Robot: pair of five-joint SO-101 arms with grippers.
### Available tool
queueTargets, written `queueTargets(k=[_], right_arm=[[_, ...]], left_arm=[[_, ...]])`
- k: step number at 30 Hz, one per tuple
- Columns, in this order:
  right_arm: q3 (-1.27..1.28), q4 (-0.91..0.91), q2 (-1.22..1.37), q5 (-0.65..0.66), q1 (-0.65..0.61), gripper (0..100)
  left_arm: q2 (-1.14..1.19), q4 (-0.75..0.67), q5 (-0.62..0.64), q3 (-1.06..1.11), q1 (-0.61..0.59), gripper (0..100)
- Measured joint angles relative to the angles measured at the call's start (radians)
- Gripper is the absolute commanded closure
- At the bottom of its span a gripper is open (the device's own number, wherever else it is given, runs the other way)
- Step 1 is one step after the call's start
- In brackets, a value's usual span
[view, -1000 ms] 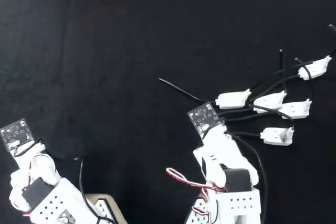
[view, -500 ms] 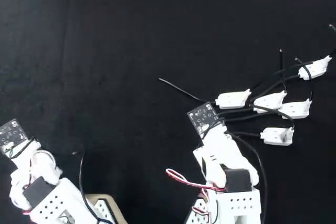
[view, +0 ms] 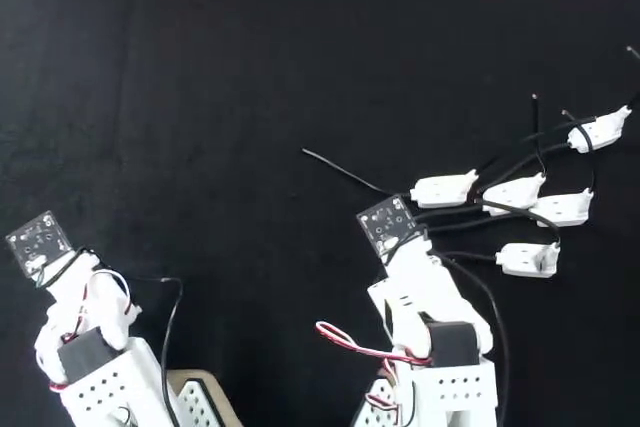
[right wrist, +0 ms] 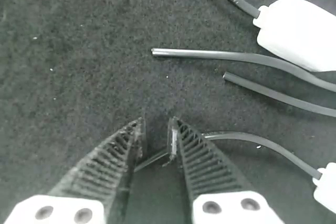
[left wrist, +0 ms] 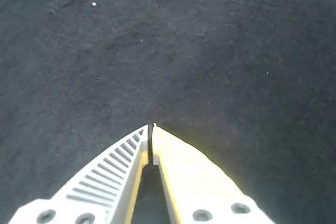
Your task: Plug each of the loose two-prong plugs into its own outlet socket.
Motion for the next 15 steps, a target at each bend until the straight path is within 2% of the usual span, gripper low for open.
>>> queueTargets(k=[15], right_arm=[[0.0,0.0,0.0,0.0,0.0,92.0]], left_arm=[[0.0,-0.029,-0.005,0.0,0.425,97]])
